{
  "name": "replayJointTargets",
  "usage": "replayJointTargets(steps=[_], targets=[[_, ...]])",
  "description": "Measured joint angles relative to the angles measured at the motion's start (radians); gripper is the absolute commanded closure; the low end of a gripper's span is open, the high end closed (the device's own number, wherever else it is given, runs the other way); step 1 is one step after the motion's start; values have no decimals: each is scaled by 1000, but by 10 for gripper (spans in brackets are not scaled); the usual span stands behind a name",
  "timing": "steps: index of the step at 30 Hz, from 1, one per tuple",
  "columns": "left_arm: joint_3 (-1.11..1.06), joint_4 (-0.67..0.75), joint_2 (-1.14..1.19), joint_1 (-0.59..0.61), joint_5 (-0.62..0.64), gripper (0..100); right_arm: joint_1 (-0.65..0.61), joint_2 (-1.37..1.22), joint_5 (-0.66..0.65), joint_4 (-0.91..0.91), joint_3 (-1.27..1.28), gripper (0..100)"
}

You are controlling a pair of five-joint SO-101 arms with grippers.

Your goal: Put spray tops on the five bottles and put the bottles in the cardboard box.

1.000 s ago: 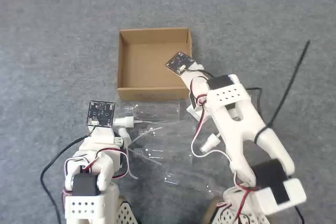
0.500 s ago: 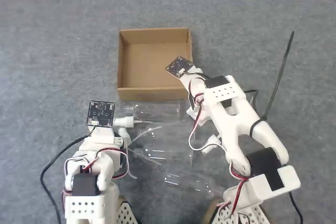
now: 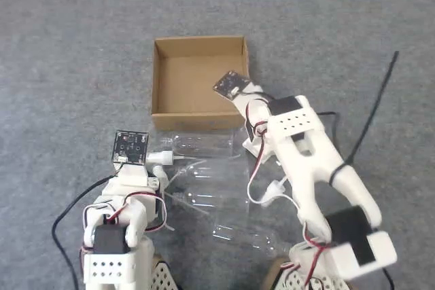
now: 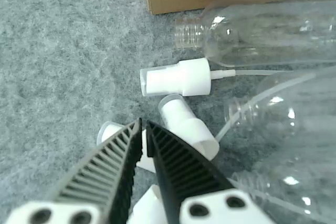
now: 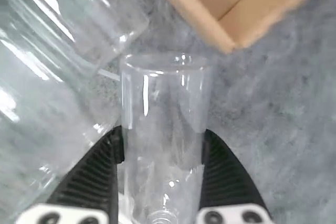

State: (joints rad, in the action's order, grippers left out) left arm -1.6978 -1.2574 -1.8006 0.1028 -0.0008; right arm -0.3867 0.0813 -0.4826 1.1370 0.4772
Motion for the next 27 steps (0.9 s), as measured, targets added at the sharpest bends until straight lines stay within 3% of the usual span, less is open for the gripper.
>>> replayJointTargets(steps=[5, 12, 27], targets=[[0, 0, 0, 0, 0, 988, 0, 72, 135, 18, 0, 991], [0, 0, 0, 0, 0, 988, 12, 120, 430, 14, 0, 990], [0, 0, 0, 0, 0, 988, 232, 120, 893, -64, 0, 992]])
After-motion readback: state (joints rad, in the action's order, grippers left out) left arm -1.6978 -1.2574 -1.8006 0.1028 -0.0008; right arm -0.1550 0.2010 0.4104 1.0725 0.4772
